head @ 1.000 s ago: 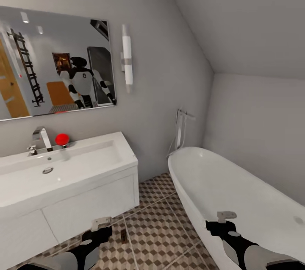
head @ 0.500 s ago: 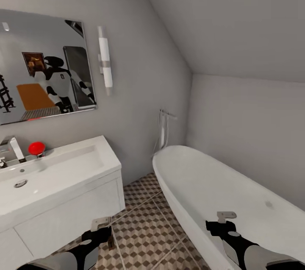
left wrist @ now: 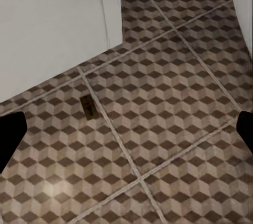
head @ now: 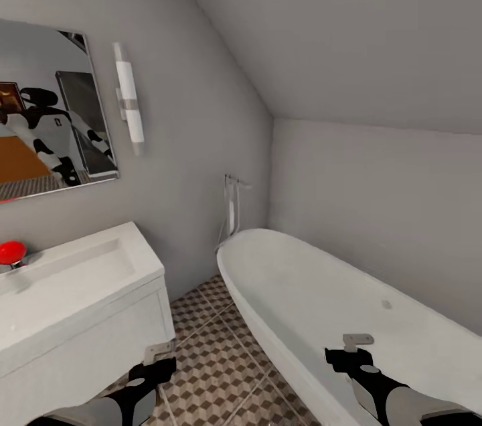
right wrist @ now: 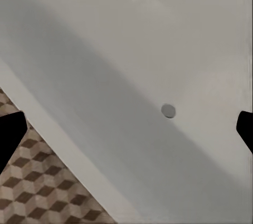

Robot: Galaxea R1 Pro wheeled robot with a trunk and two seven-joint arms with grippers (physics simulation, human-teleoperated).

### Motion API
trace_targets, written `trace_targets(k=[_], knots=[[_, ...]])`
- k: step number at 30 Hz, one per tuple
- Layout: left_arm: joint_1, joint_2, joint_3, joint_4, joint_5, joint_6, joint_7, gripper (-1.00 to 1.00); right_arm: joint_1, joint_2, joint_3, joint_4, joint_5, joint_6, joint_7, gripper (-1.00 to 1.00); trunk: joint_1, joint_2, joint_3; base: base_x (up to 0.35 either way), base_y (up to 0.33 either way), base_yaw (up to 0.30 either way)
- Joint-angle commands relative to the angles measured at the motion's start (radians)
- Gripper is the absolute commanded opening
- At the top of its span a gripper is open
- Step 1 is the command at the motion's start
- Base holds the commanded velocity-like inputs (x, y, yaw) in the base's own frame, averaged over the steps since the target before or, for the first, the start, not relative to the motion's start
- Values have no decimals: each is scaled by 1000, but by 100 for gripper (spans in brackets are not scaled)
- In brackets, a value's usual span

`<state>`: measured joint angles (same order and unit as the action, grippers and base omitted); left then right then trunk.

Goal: Take the four mousetraps from the cabinet in the bathroom and place them on the bathroom floor. Make sure all four end up on the same floor surface, and ensure that at least two of them are either under or directly next to the same bathroom sink.

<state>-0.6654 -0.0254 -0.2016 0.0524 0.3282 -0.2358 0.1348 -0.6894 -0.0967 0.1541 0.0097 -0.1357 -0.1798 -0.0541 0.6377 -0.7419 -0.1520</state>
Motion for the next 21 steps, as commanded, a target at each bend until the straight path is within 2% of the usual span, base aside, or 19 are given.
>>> trace_targets(k=[1, 21], knots=[[-2, -1, -9, 4, 6, -7, 2, 100, -1, 0, 9, 1, -11, -3, -1, 100, -4, 6, 2, 0, 0, -276], [-2, -1, -9, 4, 6, -7, 3, 100, -1, 0, 9, 1, -12, -3, -1, 100, -80, 146, 64, 0, 0, -276]])
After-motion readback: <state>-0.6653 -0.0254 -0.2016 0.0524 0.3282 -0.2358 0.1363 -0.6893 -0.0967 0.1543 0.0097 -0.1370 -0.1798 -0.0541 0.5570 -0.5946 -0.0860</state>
